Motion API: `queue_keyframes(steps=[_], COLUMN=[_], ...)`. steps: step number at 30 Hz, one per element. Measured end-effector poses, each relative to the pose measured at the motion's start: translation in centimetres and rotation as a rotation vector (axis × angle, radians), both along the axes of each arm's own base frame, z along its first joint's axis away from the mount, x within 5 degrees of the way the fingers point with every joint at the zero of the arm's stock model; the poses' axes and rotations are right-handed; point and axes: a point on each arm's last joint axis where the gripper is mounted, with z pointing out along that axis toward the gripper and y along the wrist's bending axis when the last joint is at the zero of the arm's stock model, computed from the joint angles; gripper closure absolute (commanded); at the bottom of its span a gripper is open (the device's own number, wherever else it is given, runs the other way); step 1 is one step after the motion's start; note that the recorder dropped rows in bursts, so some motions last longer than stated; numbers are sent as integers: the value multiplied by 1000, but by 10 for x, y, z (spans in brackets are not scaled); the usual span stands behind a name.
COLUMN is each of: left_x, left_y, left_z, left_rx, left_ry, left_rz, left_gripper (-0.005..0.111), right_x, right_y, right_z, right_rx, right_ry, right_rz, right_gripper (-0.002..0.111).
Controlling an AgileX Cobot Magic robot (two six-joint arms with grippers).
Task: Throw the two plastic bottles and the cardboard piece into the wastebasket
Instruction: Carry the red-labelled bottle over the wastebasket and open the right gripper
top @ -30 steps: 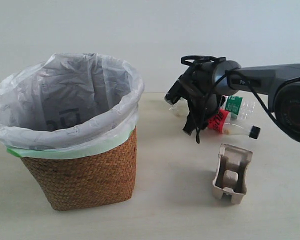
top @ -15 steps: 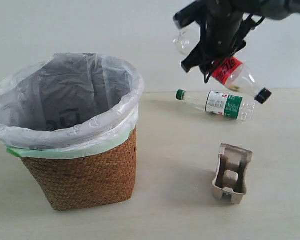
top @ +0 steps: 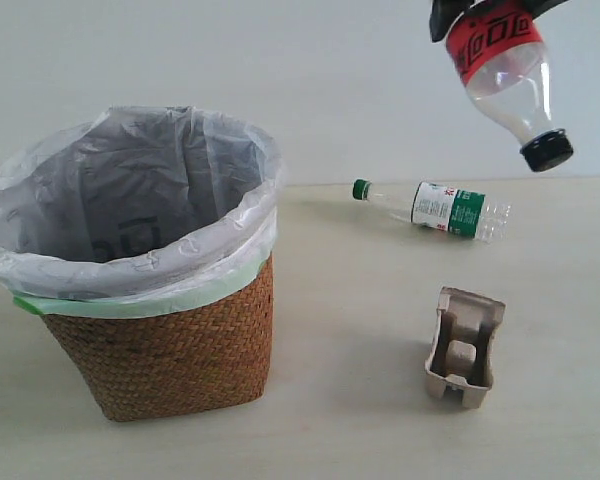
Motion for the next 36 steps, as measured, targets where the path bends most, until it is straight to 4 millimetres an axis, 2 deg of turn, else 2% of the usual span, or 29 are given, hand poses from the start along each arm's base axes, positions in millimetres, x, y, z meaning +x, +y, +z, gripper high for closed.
queue_keyframes(steps=[3, 16, 20, 27, 32, 36], left_x=[0, 0, 0, 0, 0, 0], left_y=[0, 0, 0, 0, 0, 0], left_z=[0, 0, 0, 0, 0, 0], left_rx=[0, 0, 0, 0, 0, 0], left_ry=[0, 0, 0, 0, 0, 0], left_rz=[0, 0, 0, 0, 0, 0], left_gripper=[103, 103, 103, 103, 103, 103], right_x=[-6, -18, -14, 0, 7, 6], right_y=[13, 37, 30, 0, -20, -29], right_z=[-2, 2, 0, -2, 4, 11], right_rx=[111, 337, 249, -33, -204, -233], right_ry=[62, 151, 119, 10, -87, -142], right_rz=[102, 288, 260, 50, -100, -191], right_gripper=[108, 108, 108, 108, 108, 108])
